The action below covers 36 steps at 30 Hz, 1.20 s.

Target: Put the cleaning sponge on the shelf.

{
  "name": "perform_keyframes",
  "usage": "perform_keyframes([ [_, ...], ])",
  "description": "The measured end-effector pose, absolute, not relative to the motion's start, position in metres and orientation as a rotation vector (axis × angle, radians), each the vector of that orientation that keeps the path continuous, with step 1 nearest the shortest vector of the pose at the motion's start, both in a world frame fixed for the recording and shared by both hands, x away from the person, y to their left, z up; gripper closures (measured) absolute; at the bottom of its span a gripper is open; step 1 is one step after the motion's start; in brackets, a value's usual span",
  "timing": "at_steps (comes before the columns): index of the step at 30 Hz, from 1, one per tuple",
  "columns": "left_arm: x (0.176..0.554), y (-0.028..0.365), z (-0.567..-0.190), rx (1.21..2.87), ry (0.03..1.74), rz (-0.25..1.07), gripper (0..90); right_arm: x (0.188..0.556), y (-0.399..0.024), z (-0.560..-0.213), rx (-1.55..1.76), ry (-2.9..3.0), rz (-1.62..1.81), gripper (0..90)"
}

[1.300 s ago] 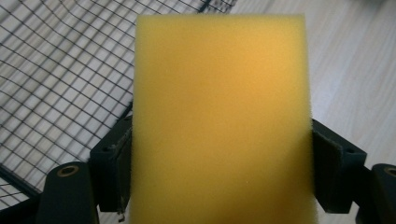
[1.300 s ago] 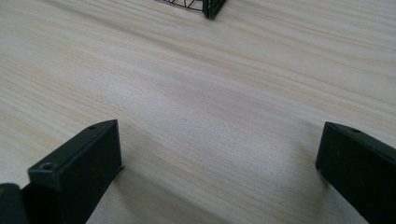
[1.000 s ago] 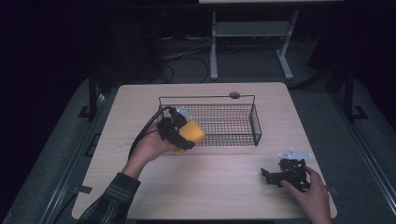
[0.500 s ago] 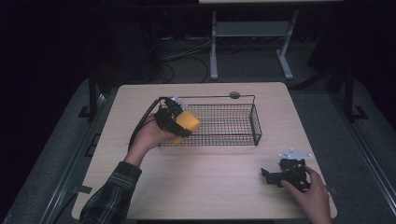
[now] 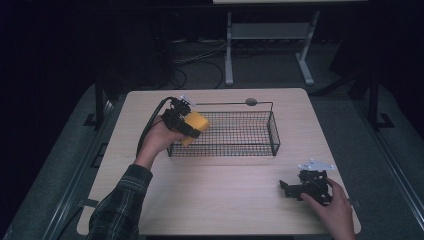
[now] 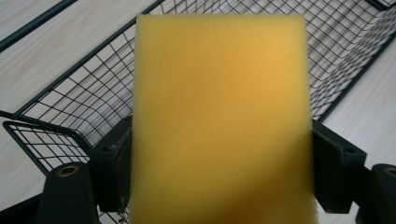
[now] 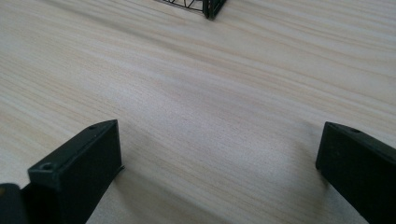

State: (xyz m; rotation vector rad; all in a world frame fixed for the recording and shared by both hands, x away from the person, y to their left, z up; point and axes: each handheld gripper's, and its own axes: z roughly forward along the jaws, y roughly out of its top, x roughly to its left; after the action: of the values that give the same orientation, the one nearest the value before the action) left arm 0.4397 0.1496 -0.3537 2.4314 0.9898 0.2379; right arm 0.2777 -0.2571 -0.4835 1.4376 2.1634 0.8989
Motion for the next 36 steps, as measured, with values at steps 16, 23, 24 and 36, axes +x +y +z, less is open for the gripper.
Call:
perform_keyframes([
  [16, 0.462, 0.151, -0.369, 2.42, 1.055, 0.28, 22.2, 0.278, -0.257, -0.484, 1.434, 2.165, 0.899, 0.0],
  [23, 0.468, 0.149, -0.38, 2.439, 1.052, 0.274, 22.1, 0.278, -0.257, -0.484, 1.434, 2.164, 0.899, 0.0],
  [24, 0.469, 0.148, -0.381, 2.446, 1.053, 0.274, 22.2, 0.278, -0.257, -0.484, 1.434, 2.165, 0.899, 0.0],
  [36, 0.475, 0.148, -0.399, 2.471, 1.089, 0.247, 22.1, 0.278, -0.257, -0.484, 1.436, 2.164, 0.899, 0.0],
])
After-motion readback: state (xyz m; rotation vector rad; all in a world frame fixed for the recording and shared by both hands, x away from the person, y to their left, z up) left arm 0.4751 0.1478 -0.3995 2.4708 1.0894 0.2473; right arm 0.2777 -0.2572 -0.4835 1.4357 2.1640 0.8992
